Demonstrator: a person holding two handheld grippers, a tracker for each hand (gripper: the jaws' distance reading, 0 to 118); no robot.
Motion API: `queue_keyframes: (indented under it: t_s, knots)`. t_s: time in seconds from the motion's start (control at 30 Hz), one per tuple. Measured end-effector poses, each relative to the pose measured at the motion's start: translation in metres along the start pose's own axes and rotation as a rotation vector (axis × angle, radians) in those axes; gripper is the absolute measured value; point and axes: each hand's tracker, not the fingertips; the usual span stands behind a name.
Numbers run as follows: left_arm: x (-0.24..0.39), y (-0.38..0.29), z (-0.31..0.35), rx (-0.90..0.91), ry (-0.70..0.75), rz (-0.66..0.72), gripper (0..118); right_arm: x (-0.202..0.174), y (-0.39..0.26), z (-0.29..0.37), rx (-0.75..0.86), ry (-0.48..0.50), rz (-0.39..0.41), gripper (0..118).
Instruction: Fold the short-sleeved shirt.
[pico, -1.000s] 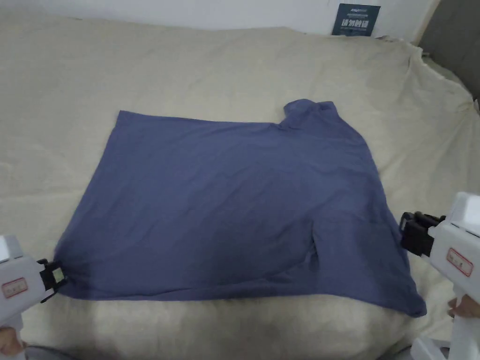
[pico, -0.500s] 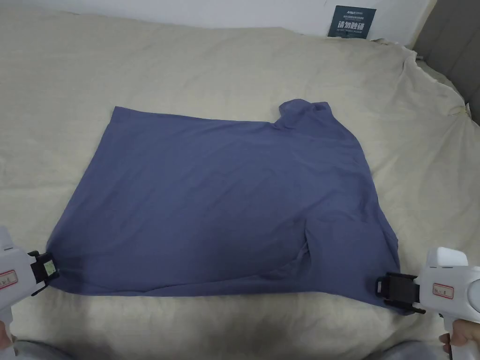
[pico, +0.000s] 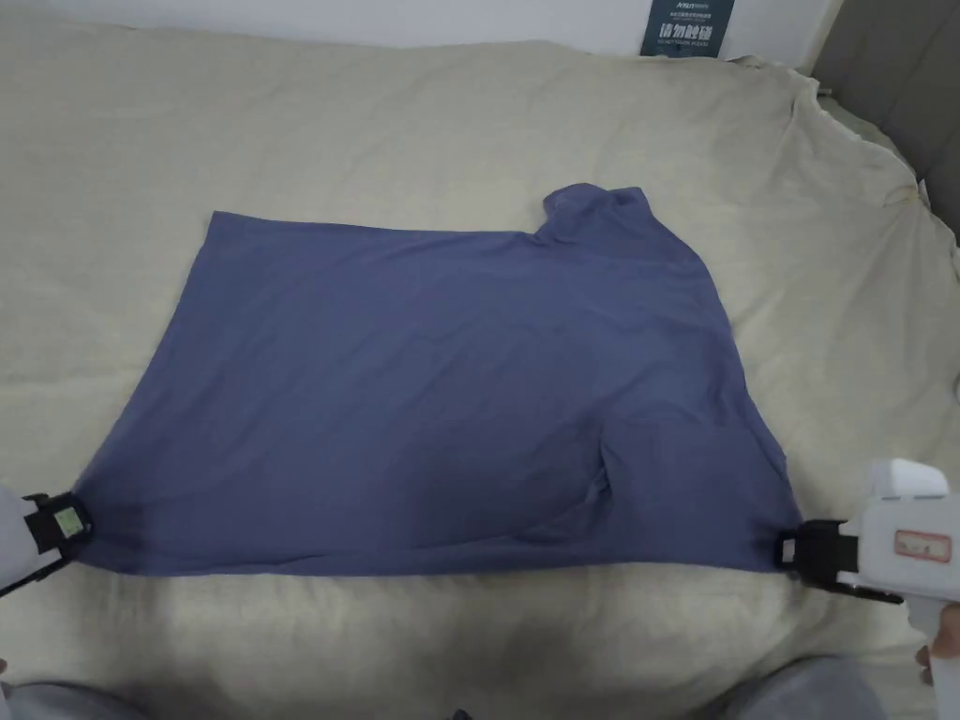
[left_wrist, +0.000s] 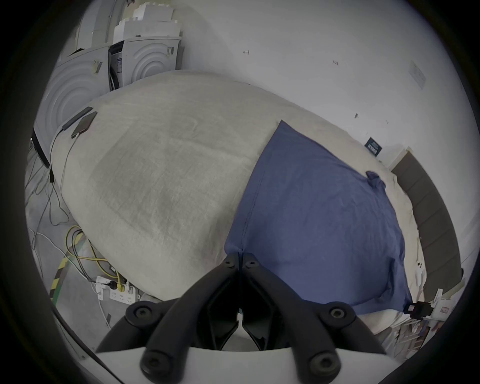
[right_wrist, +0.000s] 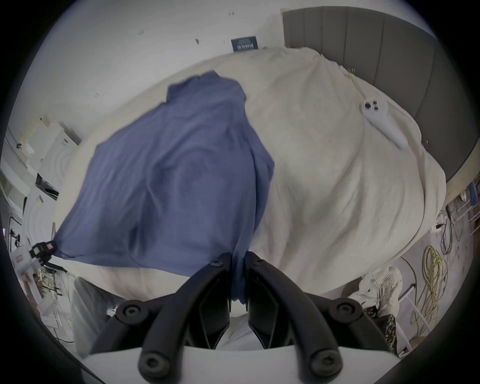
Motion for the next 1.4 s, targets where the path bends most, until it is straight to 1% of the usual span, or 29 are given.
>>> queue_keyframes:
  t_s: [0.13, 0.17, 0.2, 0.33, 0.43, 0.57, 0.67, 0.77, 0.9, 0.97, 1.0, 1.03, 1.07, 1.1, 1.13, 1.17, 1.2, 1.27, 1.3, 1.33, 1.4]
  knots:
    - [0.007, 0.025, 0.005, 0.038, -0.014, 0.027, 0, -0.007, 0.034, 0.027, 0.045, 0.036, -0.007, 8]
    - [0.009, 0.033, 0.005, 0.05, -0.016, 0.028, 0, -0.01, 0.045, 0.029, 0.068, 0.049, 0.008, 8]
    - [0.012, 0.041, 0.003, 0.065, -0.017, 0.032, 0, -0.012, 0.058, 0.031, 0.074, 0.054, 0.007, 8]
    - [0.024, 0.066, -0.011, 0.092, -0.008, 0.047, 0, -0.028, 0.099, 0.025, 0.113, 0.036, 0.007, 8]
    - [0.039, 0.089, -0.031, 0.104, -0.013, 0.037, 0, -0.039, 0.131, 0.004, 0.117, -0.006, 0.004, 8]
    - [0.064, 0.119, -0.068, 0.108, 0.023, -0.029, 0, -0.055, 0.168, -0.037, 0.099, -0.071, 0.018, 8]
    - [0.079, 0.135, -0.101, 0.093, 0.043, -0.047, 0, -0.056, 0.193, -0.073, 0.071, -0.107, -0.01, 8]
    - [0.09, 0.144, -0.134, 0.053, 0.069, -0.046, 0, -0.055, 0.211, -0.102, 0.026, -0.127, -0.027, 8]
    - [0.101, 0.149, -0.176, -0.003, 0.116, -0.087, 0, -0.05, 0.231, -0.136, 0.001, -0.123, -0.075, 8]
    - [0.104, 0.152, -0.192, -0.017, 0.134, -0.086, 0, -0.049, 0.238, -0.149, -0.018, -0.124, -0.084, 8]
    - [0.104, 0.152, -0.201, -0.022, 0.135, -0.082, 7, -0.05, 0.24, -0.156, -0.025, -0.126, -0.088, 8]
    - [0.106, 0.153, -0.207, -0.027, 0.139, -0.083, 17, -0.048, 0.241, -0.161, -0.028, -0.13, -0.091, 8]
    - [0.107, 0.153, -0.213, -0.026, 0.153, -0.089, 37, -0.048, 0.242, -0.165, -0.028, -0.139, -0.096, 9]
    - [0.109, 0.155, -0.217, -0.016, 0.185, -0.109, 61, -0.048, 0.242, -0.168, -0.032, -0.147, -0.098, 10]
    - [0.108, 0.156, -0.22, -0.009, 0.194, -0.119, 81, -0.047, 0.242, -0.17, -0.034, -0.148, -0.102, 15]
    - [0.107, 0.157, -0.222, -0.002, 0.196, -0.125, 99, -0.048, 0.243, -0.171, -0.036, -0.159, -0.11, 31]
    - [0.106, 0.159, -0.222, 0.011, 0.196, -0.125, 102, -0.048, 0.244, -0.172, -0.03, -0.176, -0.117, 51]
    - [0.106, 0.162, -0.216, 0.059, 0.224, -0.14, 103, -0.046, 0.247, -0.168, 0.0, -0.225, -0.109, 96]
    - [0.107, 0.165, -0.211, 0.091, 0.24, -0.156, 103, -0.047, 0.247, -0.165, 0.017, -0.248, -0.101, 102]
    - [0.107, 0.166, -0.207, 0.111, 0.249, -0.169, 103, -0.047, 0.247, -0.158, 0.047, -0.264, -0.094, 102]
    - [0.107, 0.17, -0.191, 0.158, 0.266, -0.21, 103, -0.05, 0.245, -0.138, 0.126, -0.257, -0.035, 102]
